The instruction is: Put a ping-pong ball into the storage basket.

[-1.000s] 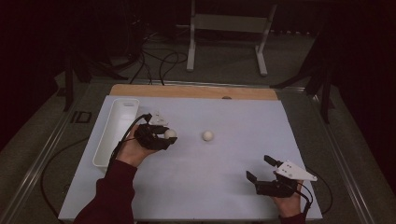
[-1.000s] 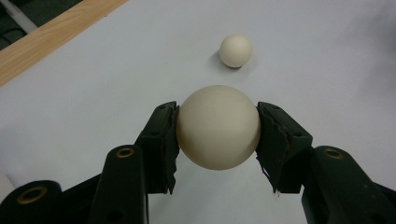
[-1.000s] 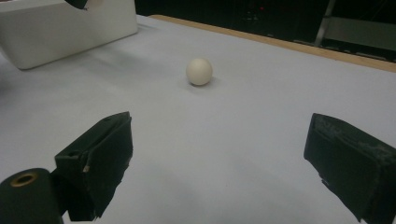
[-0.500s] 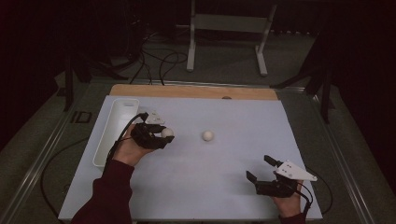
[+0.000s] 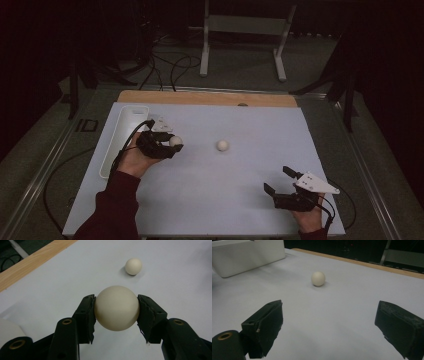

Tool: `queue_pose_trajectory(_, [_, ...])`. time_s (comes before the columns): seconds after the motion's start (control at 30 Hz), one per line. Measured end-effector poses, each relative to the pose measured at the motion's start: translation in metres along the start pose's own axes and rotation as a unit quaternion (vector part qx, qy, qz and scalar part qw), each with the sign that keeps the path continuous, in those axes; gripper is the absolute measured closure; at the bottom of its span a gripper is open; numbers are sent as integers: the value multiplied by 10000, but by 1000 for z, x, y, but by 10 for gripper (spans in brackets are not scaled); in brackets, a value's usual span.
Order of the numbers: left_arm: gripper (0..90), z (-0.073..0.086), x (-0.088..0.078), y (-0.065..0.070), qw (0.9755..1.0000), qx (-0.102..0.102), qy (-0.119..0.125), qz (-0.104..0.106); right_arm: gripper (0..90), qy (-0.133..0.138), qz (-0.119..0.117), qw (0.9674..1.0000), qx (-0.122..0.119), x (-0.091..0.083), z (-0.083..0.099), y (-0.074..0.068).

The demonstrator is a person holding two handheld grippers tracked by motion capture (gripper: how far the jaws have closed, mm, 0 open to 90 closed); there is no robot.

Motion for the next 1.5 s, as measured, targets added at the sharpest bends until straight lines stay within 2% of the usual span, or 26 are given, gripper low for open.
queue_pose_trajectory(1.5, [511,9,-20,-17,9997,-163,55,-193,78,0,-1,10000,4,0,0,0])
Point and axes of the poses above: each handheld gripper's, and its own axes: x roughly forward along the jaws, z roughly out of its underside, y roughly to its right, the point moved 7 cm from there along x, roughly forward along the jaws, and after that the axes turned 3 degrees about z, right-handed, at the moved point
